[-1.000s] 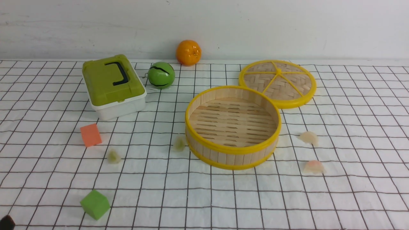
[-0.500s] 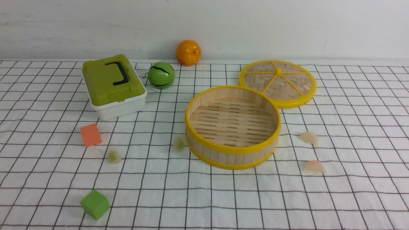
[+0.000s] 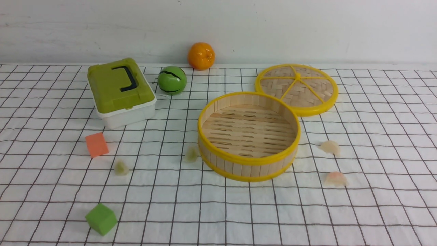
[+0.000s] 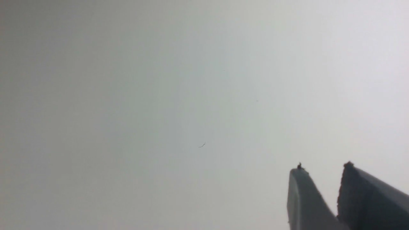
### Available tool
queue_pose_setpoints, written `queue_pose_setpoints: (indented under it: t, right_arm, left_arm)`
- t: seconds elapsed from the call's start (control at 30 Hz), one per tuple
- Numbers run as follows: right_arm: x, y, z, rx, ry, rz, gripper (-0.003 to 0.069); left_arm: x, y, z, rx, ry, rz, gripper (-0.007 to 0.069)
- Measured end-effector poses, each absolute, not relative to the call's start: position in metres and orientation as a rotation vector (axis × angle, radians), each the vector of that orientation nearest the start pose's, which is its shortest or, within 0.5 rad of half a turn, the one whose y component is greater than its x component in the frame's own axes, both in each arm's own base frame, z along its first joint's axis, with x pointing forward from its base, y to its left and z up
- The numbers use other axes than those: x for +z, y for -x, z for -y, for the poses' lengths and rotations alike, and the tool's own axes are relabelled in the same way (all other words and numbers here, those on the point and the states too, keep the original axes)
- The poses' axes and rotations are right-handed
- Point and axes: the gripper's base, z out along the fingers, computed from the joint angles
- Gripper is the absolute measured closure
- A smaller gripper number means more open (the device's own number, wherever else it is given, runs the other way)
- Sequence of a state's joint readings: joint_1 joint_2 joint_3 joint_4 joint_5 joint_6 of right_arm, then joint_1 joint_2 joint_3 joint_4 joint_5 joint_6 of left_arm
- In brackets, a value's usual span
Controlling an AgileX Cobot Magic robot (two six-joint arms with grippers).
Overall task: Put the dumplings into the steamer on the table with the white tablecloth.
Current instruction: 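Reach for and grasp a dumpling on the table with the left gripper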
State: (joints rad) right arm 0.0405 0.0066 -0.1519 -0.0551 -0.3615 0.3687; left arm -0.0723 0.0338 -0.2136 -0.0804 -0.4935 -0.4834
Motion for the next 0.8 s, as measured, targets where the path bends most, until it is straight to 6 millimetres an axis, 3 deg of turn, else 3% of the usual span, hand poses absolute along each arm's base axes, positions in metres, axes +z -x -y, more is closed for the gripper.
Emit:
queue_pose_setpoints:
  t: [0.03,0.07,0.1,0.17,0.23,0.33,0.43,0.47,0.53,0.67,0.8]
  right_arm:
    - [0.31,-0.033,-0.003,0.298,-0.11,-1.031,0.0621]
    - [0.318,-0.037,-0.002,0.271,-0.106,-1.084,0.0655]
    - [0.319,-0.038,-0.002,0.265,-0.105,-1.096,0.0655]
    - [0.326,-0.055,-0.002,0.174,-0.076,-1.285,0.0678]
    - [0.323,-0.066,-0.002,0.127,-0.053,-1.39,0.0678]
    - [0.297,-0.098,-0.002,0.031,-0.004,-1.75,0.0674]
    - [0.278,-0.11,-0.002,0.027,-0.016,-1.951,0.0673]
    - [0.264,-0.116,-0.003,0.046,-0.039,-2.093,0.0673]
    - [0.252,-0.119,-0.005,0.085,-0.072,-2.231,0.0671]
    - [0.239,-0.12,-0.011,0.161,-0.076,-2.384,0.0671]
    - [0.239,-0.122,-0.016,0.223,-0.039,-2.366,0.0668]
  left_arm:
    - [0.34,-0.031,0.001,-0.553,0.239,-0.947,0.0385]
    - [0.35,-0.04,0.002,-0.527,0.241,-1.047,0.0385]
    - [0.354,-0.038,0.002,-0.524,0.234,-1.036,0.0385]
    - [0.364,-0.072,0.005,-0.45,0.258,-1.317,0.0385]
    - [0.361,-0.09,0.006,-0.427,0.278,-1.43,0.0385]
    - [0.344,-0.137,0.009,-0.382,0.329,-1.691,0.0385]
    - [0.332,-0.161,0.012,-0.395,0.376,-1.786,0.0385]
    - [0.32,-0.181,0.014,-0.426,0.448,-1.867,0.0385]
    - [0.31,-0.196,0.016,-0.463,0.531,-1.944,0.0385]
    - [0.297,-0.223,0.021,-0.445,0.554,-2.128,0.0398]
    - [0.296,-0.251,0.029,-0.441,0.478,-2.291,0.046]
